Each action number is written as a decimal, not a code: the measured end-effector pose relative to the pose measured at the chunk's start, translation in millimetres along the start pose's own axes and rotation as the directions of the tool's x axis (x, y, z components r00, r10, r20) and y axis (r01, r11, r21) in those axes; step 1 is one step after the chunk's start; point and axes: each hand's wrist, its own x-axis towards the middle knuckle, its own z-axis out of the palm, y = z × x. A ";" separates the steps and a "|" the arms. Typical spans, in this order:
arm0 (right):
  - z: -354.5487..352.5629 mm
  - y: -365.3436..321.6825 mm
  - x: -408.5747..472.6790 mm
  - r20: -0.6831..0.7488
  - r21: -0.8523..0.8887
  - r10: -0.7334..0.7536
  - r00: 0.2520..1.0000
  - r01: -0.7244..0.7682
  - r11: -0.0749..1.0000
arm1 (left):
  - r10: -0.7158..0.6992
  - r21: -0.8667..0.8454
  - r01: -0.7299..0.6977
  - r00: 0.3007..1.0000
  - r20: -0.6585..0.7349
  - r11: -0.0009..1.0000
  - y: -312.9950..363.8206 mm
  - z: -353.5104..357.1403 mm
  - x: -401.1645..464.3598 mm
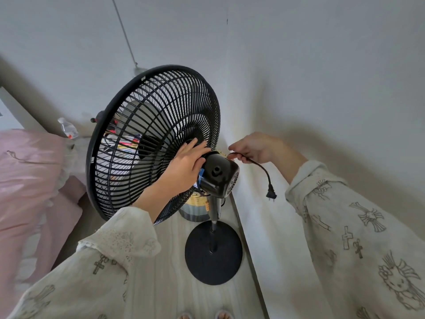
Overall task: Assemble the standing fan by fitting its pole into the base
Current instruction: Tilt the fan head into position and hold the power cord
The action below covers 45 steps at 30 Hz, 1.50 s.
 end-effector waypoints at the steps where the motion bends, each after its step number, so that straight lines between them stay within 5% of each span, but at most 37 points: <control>1: 3.1 -2.9 -4.9 -0.021 -0.015 -0.039 0.999 0.038 0.999 | -0.001 0.000 0.001 1.000 0.001 1.000 0.2 -0.3 0.5; 8: 7.8 -18.6 -35.4 -0.107 -0.177 -0.083 0.991 0.063 0.982 | 0.003 -0.008 -0.003 1.000 -0.007 1.000 1.9 3.3 2.8; 16: 41.4 -10.7 -72.2 -0.227 0.000 -0.167 0.960 0.171 0.985 | -0.003 -0.006 0.003 1.000 -0.009 1.000 0.9 4.2 7.9; 24: 85.8 42.5 -90.4 -0.257 -0.071 -0.318 0.913 0.310 0.948 | 0.017 -0.033 -0.018 1.000 -0.011 0.999 1.8 1.7 8.2; 30: 95.9 72.6 -87.2 -0.391 0.145 -0.324 0.861 0.406 0.902 | 0.052 -0.026 -0.051 0.998 0.024 0.998 2.1 -3.5 7.1; 36: 109.6 98.4 -71.9 -0.350 0.207 -0.212 0.912 0.296 0.932 | 0.041 -0.062 -0.040 0.999 0.024 0.997 5.8 -1.8 4.4; 45: 108.0 130.1 -46.8 -0.461 -0.060 -0.201 0.864 0.196 0.979 | 0.063 -0.037 -0.062 0.998 0.030 0.997 4.4 -2.5 -0.4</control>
